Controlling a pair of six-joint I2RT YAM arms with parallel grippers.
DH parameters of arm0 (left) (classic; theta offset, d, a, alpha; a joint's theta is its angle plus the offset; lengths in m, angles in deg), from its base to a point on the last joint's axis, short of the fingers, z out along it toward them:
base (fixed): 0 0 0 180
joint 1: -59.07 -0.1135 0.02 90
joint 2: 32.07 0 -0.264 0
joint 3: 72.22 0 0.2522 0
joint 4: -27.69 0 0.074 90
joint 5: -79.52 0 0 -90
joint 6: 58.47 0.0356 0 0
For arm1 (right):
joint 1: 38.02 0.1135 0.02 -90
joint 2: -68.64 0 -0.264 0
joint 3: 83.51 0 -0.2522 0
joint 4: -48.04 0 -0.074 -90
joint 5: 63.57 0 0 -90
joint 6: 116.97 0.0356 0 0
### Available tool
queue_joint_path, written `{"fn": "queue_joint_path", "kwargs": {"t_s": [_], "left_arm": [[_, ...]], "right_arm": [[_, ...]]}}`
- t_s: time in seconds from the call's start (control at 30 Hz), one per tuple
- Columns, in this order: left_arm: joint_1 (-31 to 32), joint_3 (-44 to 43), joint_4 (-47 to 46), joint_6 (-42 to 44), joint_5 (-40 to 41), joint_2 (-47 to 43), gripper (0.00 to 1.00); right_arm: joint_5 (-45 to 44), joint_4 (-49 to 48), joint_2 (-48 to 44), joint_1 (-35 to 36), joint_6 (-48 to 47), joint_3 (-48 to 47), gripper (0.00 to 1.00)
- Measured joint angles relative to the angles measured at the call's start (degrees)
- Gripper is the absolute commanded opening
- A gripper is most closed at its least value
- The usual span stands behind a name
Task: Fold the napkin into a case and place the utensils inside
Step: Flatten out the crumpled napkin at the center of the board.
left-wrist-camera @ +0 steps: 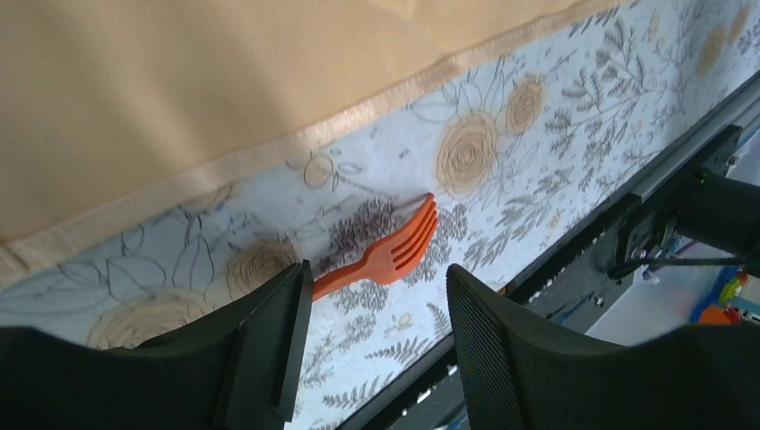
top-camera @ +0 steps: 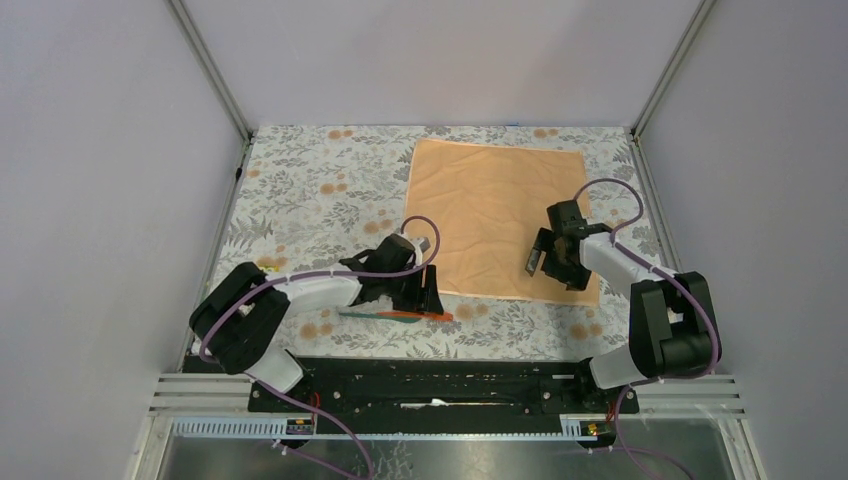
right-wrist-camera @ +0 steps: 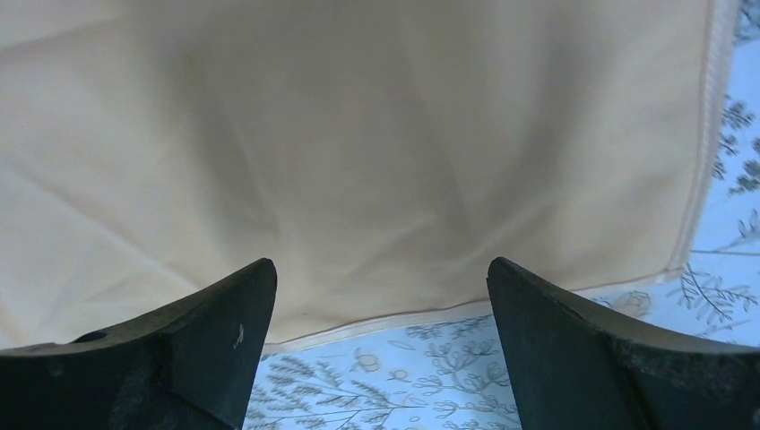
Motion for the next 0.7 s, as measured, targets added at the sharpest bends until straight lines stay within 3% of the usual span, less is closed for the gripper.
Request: {"fn": "queue_joint_path", "kwargs": {"t_s": [0.27,0.53,0.7], "left_arm": [[0.24,1.73,3.30,-0.17,0.63,-6.21,0.72],[0.24,-8.68,13.20,2.75,6.43,-15.32,0.96],[0.22,-13.94,18.05,4.07,9.90,-21.16,0.99]], "right_arm": [[-1.90,0.61,-1.27,-6.05,1.90,3.74,0.95],[0.92,0.24,-2.23,-18.16,2.23,5.70,0.96],[2.73,0.37,-4.04,-25.03,2.19,6.78,0.97]]}}
